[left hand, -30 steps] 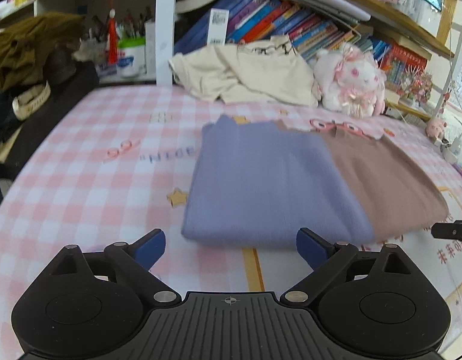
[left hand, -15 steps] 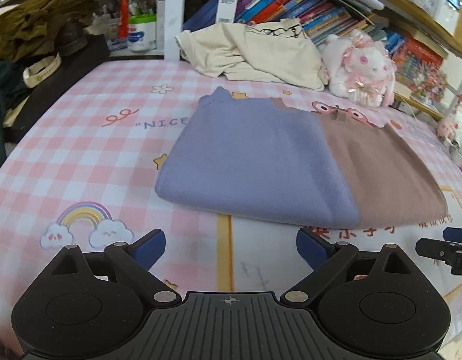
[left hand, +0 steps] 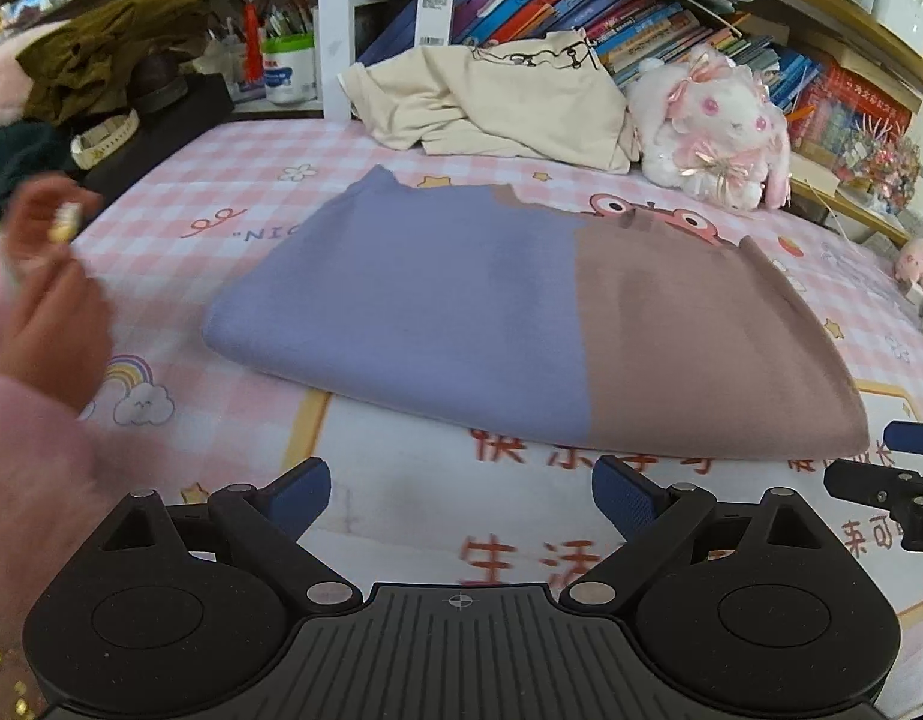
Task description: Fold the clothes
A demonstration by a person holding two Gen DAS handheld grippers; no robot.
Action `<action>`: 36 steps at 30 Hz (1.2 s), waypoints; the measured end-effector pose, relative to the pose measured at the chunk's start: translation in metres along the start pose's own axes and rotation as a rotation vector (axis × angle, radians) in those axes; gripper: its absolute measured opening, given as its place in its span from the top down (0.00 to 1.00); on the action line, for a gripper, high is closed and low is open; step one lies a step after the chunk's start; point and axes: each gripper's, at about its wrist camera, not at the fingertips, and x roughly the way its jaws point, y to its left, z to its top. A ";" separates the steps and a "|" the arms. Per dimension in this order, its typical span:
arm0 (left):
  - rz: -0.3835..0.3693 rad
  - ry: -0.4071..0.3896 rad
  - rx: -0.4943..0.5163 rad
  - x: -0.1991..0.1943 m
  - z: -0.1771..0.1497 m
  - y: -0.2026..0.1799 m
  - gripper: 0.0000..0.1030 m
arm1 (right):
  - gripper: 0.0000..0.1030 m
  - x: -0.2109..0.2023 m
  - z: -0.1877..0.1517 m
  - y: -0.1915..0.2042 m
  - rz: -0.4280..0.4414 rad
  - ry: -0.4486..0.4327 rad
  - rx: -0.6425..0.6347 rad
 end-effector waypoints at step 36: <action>0.048 0.049 -0.234 0.033 0.023 0.022 0.07 | 0.19 0.070 0.049 -0.049 -0.017 0.082 0.086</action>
